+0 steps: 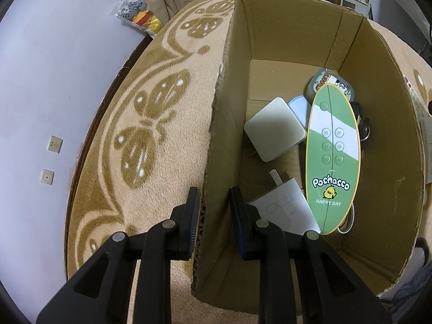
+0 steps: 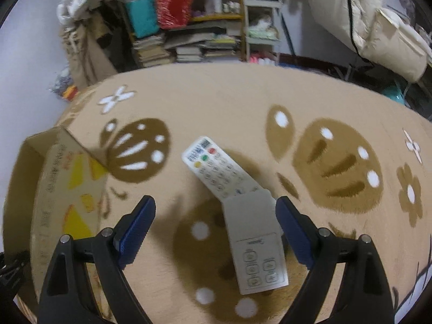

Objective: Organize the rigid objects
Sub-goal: 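Move the right gripper to the white air-conditioner remote and grasp it, then carry the white air-conditioner remote into the box and release it, then move the right gripper to the white TV remote and grasp it, then carry the white TV remote into the box and release it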

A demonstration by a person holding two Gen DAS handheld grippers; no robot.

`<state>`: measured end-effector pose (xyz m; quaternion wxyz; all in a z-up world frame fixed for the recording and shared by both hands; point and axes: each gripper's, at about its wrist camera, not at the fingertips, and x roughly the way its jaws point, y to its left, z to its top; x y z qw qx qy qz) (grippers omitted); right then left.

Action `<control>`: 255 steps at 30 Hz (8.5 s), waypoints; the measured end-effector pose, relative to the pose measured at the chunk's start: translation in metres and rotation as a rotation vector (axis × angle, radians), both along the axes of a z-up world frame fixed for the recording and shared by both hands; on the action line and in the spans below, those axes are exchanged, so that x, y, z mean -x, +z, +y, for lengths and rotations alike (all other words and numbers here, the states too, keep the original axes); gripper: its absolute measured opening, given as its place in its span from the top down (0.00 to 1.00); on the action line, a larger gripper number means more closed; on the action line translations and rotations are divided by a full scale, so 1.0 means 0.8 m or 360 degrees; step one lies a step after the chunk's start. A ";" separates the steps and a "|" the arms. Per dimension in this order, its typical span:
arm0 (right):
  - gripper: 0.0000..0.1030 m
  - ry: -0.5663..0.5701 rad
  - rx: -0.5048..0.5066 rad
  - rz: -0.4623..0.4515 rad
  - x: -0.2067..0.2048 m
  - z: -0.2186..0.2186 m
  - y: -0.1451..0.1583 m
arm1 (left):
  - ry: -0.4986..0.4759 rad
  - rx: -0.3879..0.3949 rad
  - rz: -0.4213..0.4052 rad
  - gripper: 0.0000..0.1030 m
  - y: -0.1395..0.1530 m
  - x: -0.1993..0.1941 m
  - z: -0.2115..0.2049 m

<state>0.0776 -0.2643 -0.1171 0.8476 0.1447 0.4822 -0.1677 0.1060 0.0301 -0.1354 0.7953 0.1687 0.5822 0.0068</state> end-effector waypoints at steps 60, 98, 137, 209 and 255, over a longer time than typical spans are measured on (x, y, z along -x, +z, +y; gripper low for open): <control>0.49 0.0312 -0.0134 -0.0086 -0.024 0.076 0.015 | -0.0007 -0.0005 0.0012 0.78 -0.005 -0.001 -0.002; 0.50 0.0719 -0.0263 -0.0727 0.002 0.180 0.109 | -0.0008 -0.0002 0.0014 0.78 -0.005 -0.002 -0.002; 0.16 0.0654 -0.0092 -0.0695 -0.002 0.172 0.103 | -0.0008 0.0007 0.0011 0.78 -0.004 -0.003 -0.003; 0.57 0.0293 0.0043 -0.0284 -0.052 0.022 0.003 | -0.0005 0.0019 0.0022 0.78 -0.005 -0.005 0.003; 0.57 0.0812 -0.0235 -0.0471 -0.020 0.219 0.071 | 0.0009 0.0040 0.0023 0.78 -0.003 -0.003 0.003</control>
